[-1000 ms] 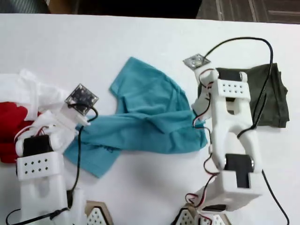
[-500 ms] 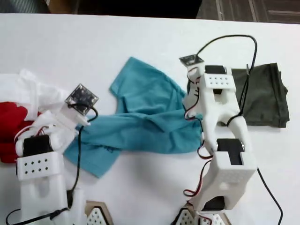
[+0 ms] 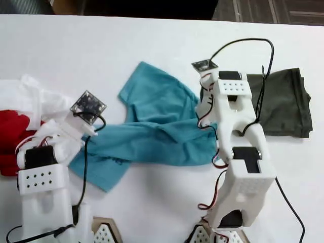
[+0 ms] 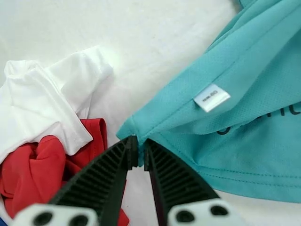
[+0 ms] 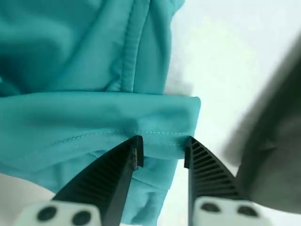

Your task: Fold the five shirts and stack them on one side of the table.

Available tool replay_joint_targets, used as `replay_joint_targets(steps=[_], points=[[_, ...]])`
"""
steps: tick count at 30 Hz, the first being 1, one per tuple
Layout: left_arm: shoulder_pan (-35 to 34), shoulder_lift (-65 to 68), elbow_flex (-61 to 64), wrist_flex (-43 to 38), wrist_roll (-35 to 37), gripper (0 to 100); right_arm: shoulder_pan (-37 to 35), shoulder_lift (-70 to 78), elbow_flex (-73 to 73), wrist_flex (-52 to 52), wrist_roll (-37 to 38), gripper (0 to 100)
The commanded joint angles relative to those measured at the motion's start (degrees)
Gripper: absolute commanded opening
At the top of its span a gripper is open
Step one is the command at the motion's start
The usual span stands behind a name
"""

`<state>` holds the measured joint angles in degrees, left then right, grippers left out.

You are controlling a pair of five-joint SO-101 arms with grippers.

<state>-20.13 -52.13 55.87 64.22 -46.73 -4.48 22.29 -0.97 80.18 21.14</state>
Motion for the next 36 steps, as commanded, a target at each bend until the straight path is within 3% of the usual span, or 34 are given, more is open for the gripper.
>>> replay_joint_targets(steps=[1,15,36], points=[[-0.44,-0.7,-0.13,-0.09,-0.44,3,-0.13,1.54,-2.2,-0.75,-0.62,15.2],[-0.35,-0.7,-0.04,-0.09,-0.44,3,1.98,-3.12,-1.85,0.22,-0.53,15.2],[-0.35,-0.7,-0.04,-0.09,-0.44,3,3.74,4.79,-2.02,-1.63,-0.26,14.2]])
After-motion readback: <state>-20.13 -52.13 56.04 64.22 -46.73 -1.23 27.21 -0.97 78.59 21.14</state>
